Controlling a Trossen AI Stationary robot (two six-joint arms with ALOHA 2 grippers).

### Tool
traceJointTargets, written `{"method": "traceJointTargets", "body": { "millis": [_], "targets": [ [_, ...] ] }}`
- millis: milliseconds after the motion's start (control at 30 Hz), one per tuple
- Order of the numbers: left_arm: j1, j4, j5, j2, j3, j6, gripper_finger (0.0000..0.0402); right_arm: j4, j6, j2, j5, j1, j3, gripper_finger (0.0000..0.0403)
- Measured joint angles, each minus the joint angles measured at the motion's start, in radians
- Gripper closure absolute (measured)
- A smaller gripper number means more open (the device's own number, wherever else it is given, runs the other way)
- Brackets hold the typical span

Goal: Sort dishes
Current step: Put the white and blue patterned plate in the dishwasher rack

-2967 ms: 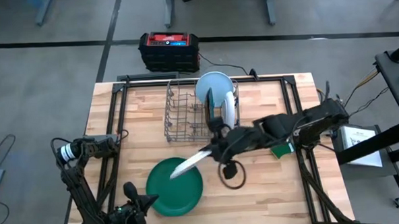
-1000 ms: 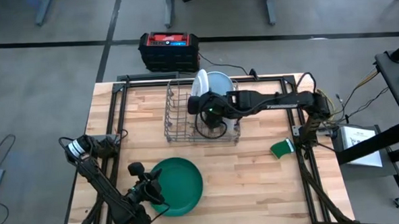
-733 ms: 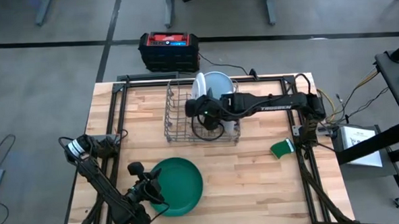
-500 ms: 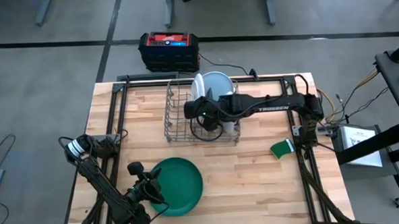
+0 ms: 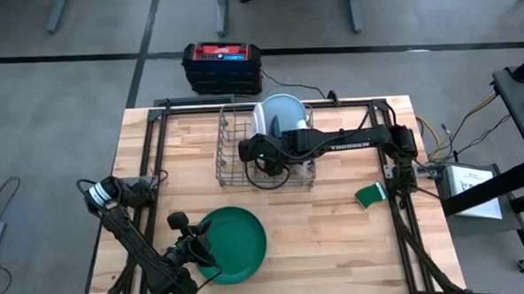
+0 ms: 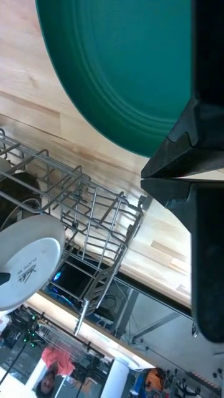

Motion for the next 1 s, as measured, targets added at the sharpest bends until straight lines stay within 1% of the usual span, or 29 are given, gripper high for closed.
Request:
{"method": "traceJointTargets", "body": {
  "millis": [233,633,733,1000],
  "targets": [
    [0.0,0.0,-0.001,0.0,0.0,-0.002,0.0401,0.001,0.052,0.001,0.001,0.0,0.0,0.0379],
    [0.0,0.0,-0.002,0.0,0.0,-0.021,0.0401,-0.004,0.059,0.001,0.002,0.002,0.0,0.038],
    [0.001,0.0,-0.003,0.0,0.0,-0.021,0.0402,-0.004,0.087,0.001,0.002,0.002,0.0,0.038],
    [0.003,0.0,-0.024,0.0,0.0,-0.022,0.0401,-0.001,0.103,0.028,0.002,0.005,0.002,0.038]
  ]
}}
